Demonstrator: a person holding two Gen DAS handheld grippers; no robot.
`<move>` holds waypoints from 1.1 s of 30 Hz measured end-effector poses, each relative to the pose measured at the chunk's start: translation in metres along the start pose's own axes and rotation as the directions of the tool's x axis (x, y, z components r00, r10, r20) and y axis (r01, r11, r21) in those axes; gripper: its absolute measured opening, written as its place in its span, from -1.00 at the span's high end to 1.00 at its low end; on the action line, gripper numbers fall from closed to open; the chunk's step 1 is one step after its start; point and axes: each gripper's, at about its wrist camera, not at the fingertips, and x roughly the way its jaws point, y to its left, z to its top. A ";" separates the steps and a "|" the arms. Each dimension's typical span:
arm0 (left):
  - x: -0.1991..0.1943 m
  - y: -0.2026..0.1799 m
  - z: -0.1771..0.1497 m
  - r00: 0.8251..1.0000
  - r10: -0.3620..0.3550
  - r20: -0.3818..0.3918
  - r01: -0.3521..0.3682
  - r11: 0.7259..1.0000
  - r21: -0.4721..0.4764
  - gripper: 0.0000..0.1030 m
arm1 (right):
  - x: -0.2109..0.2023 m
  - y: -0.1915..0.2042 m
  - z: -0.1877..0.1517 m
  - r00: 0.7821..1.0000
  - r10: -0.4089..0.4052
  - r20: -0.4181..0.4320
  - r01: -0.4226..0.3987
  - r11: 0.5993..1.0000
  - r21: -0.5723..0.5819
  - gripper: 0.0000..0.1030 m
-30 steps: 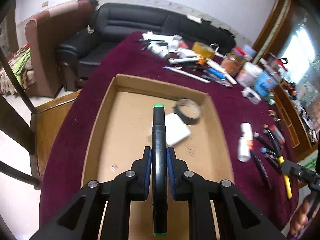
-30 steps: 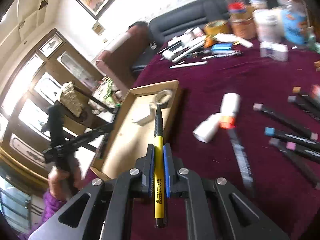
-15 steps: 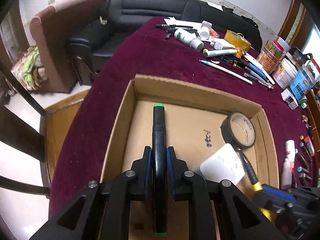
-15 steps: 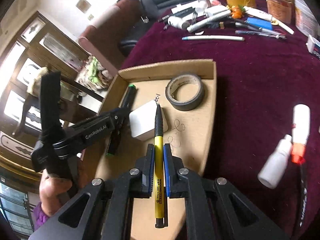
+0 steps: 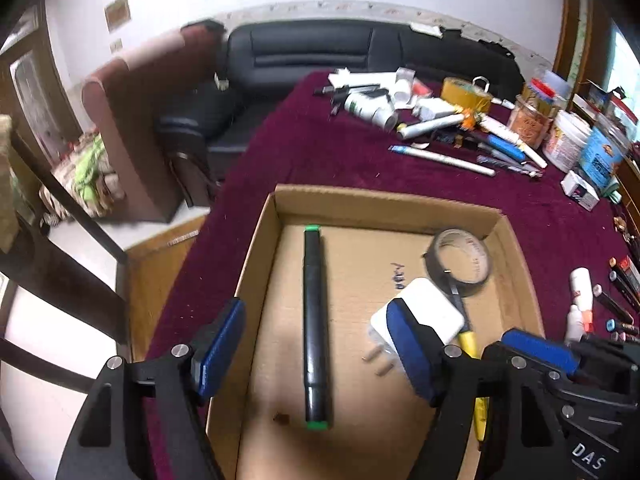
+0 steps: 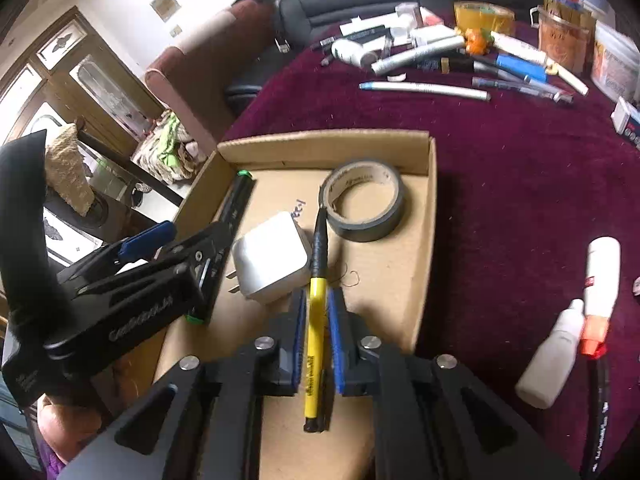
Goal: Organize rigid objects
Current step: 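Lower the marker and yellow pen into the cardboard box and open both tools, then grasp the red-capped black marker with the left tool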
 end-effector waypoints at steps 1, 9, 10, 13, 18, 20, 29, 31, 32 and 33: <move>-0.006 -0.003 -0.001 1.000 0.009 0.016 -0.010 1.000 0.011 -0.49 | -0.009 0.000 -0.002 1.000 -0.002 0.024 0.002 1.000 -0.013 0.45; -0.063 -0.041 -0.017 0.992 -0.018 0.121 0.009 0.997 0.077 -0.49 | -0.078 -0.019 -0.023 0.985 -0.016 0.169 0.023 0.999 -0.040 0.09; -0.071 -0.046 -0.020 0.991 -0.043 0.128 0.033 0.997 0.076 -0.49 | -0.093 -0.030 -0.030 0.980 -0.027 0.196 0.034 0.999 -0.033 0.07; -0.098 -0.064 -0.035 0.981 -0.121 0.152 0.112 0.991 0.069 -0.57 | -0.120 -0.061 -0.046 0.965 -0.082 0.250 0.082 0.997 0.010 -0.13; -0.129 -0.111 -0.068 0.939 -0.298 0.170 0.285 0.954 0.094 -0.84 | -0.157 -0.136 -0.080 0.940 -0.217 0.263 0.190 0.974 0.123 -0.20; -0.129 -0.136 -0.081 0.923 -0.360 0.137 0.347 0.931 0.112 -0.84 | -0.169 -0.167 -0.095 0.931 -0.263 0.255 0.218 0.957 0.189 -0.20; -0.076 -0.206 -0.095 0.888 -0.450 -0.096 0.455 0.890 0.036 -0.84 | -0.197 -0.252 -0.127 0.876 -0.367 0.315 0.250 0.901 0.355 -0.19; -0.064 -0.218 -0.091 0.894 -0.431 -0.124 0.437 0.899 0.019 -0.84 | -0.197 -0.266 -0.135 0.864 -0.373 0.339 0.234 0.893 0.385 -0.19; -0.061 -0.223 -0.093 0.899 -0.418 -0.134 0.423 0.906 0.017 -0.84 | -0.197 -0.271 -0.137 0.866 -0.370 0.336 0.221 0.887 0.406 -0.19; -0.057 -0.229 -0.092 0.901 -0.410 -0.141 0.416 0.909 0.015 -0.84 | -0.199 -0.278 -0.137 0.875 -0.349 0.336 0.193 0.887 0.420 -0.19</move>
